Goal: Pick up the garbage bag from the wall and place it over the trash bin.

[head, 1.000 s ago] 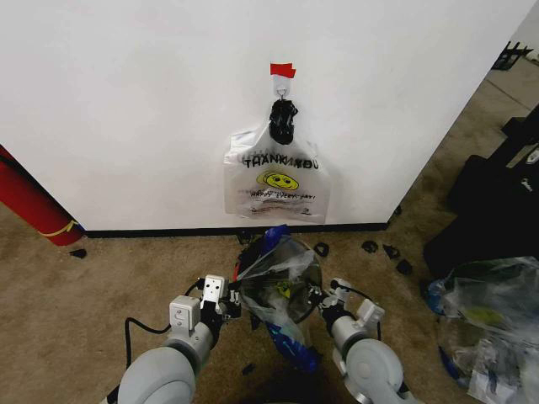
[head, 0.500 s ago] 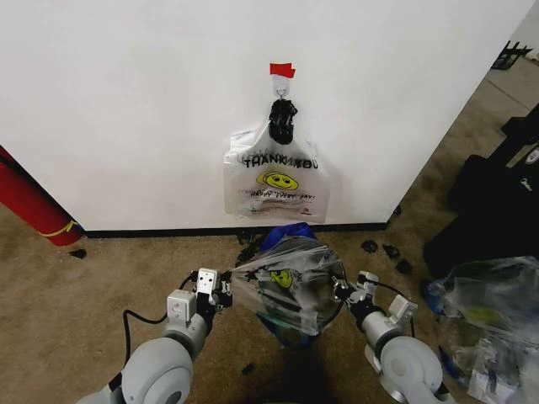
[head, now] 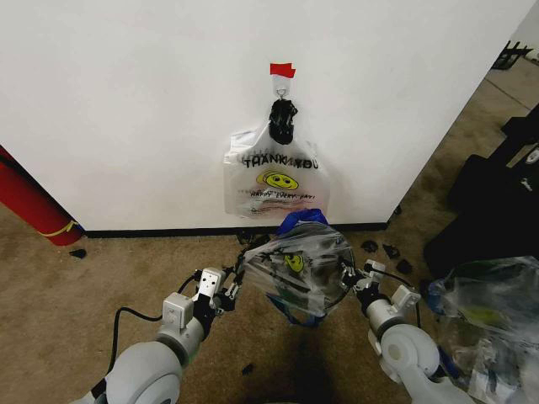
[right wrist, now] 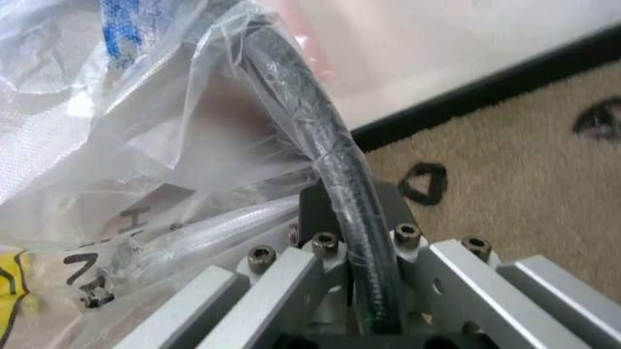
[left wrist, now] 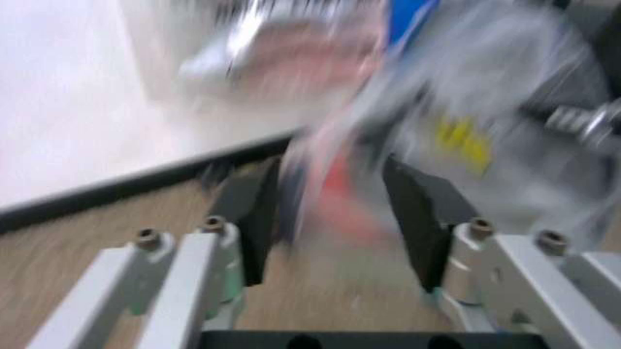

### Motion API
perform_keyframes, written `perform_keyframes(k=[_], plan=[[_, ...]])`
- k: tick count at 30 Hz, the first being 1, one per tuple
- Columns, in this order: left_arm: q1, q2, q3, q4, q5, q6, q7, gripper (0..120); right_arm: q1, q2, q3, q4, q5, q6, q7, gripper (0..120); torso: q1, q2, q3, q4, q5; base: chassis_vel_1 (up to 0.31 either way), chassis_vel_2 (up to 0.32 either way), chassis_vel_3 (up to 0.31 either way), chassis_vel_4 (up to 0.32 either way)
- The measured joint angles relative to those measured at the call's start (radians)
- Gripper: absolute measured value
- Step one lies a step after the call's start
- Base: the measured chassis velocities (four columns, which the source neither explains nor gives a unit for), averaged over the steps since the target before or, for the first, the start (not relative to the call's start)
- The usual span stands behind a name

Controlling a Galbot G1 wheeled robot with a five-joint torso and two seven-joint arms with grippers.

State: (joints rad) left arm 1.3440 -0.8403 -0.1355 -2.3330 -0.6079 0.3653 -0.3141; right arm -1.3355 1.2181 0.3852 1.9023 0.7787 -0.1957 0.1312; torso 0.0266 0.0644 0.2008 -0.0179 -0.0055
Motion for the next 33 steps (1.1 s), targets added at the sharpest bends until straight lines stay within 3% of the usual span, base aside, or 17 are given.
perform_keyframes(k=[5, 13, 18, 24, 29, 33], plan=[[-0.047, -0.014, 0.023, 0.04, -0.027, -0.133, 0.095, 70, -0.037, -0.01, -0.021, 0.003, -0.125, 0.073, -0.092, 0, 0.0, 0.0, 0.0, -0.0003, 0.0001, 0.0, 0.0, 0.0, 0.0], [-0.081, -0.038, 0.045, 0.101, -0.042, -0.15, 0.106, 97, -0.066, -0.012, -0.043, 0.014, -0.249, 0.176, -0.184, 0, 0.0, 0.0, 0.0, -0.0002, 0.0002, 0.0, 0.0, 0.0, 0.0], [-0.09, -0.041, 0.042, 0.113, -0.073, -0.158, 0.067, 100, -0.068, -0.012, -0.05, 0.02, -0.268, 0.184, -0.192, 0, 0.0, 0.0, 0.0, -0.0002, 0.0, 0.0, 0.0, 0.0, 0.0], [-0.089, -0.035, 0.03, 0.1, -0.128, -0.159, 0.049, 83, -0.064, -0.011, -0.056, 0.012, -0.277, 0.186, -0.194, 0, 0.0, 0.0, 0.0, -0.0002, 0.0003, 0.0, 0.0, 0.0, 0.0], [-0.1, -0.04, 0.032, 0.101, -0.191, -0.155, 0.064, 59, -0.061, -0.014, -0.056, 0.006, -0.277, 0.191, -0.194, 0, 0.0, 0.0, 0.0, -0.0002, 0.0002, 0.0, 0.0, 0.0, 0.0], [-0.105, -0.04, 0.036, 0.112, -0.196, -0.157, 0.073, 48, -0.063, -0.018, -0.05, 0.001, -0.277, 0.203, -0.201, 0, 0.0, 0.0, 0.0, -0.0002, 0.0002, 0.0, 0.0, 0.0, 0.0]])
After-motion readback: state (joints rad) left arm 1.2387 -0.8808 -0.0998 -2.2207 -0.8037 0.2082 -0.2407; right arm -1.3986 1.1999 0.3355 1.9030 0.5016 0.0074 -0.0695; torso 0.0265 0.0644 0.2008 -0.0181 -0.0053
